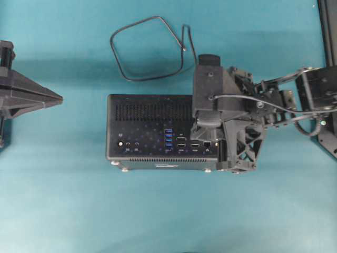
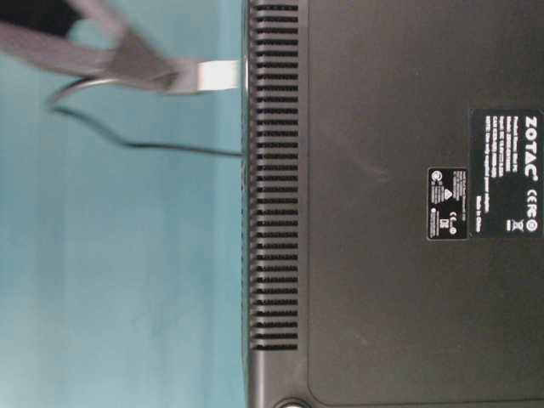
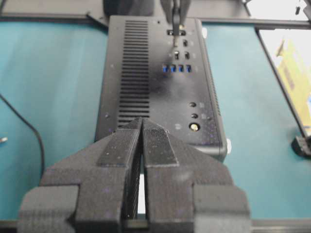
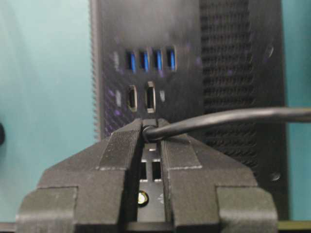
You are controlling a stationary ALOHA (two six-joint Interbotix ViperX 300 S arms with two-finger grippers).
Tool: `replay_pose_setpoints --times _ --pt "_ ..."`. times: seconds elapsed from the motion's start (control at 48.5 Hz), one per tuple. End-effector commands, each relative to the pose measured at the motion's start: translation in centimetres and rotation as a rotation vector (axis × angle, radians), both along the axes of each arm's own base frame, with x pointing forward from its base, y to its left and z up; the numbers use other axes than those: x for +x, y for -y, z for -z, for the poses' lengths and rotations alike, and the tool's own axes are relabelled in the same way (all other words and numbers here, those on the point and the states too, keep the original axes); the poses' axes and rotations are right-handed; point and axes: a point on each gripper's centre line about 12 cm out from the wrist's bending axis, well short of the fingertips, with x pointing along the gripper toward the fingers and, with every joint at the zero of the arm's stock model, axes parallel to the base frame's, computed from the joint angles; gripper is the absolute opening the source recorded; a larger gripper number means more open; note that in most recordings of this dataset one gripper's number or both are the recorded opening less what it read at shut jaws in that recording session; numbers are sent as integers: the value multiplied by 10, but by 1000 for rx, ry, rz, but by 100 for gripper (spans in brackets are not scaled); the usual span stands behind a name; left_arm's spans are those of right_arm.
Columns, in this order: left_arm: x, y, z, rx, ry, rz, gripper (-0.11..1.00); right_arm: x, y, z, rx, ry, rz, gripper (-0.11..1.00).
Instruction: Insert the USB into the PC box with both arms.
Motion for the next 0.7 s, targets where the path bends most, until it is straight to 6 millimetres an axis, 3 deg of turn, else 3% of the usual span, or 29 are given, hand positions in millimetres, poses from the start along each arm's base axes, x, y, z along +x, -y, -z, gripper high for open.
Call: replay_pose_setpoints --times 0.0,0.103,0.351,0.681 --pt "2 1 -12 1 34 5 0 4 0 -23 -13 34 6 10" --pt "2 1 -14 0 38 6 0 14 0 -29 -47 35 3 10" --pt "4 1 -14 1 35 6 0 35 1 -17 -120 42 -8 10" --pt "3 1 -13 1 35 6 0 43 2 -11 -152 67 -16 10"
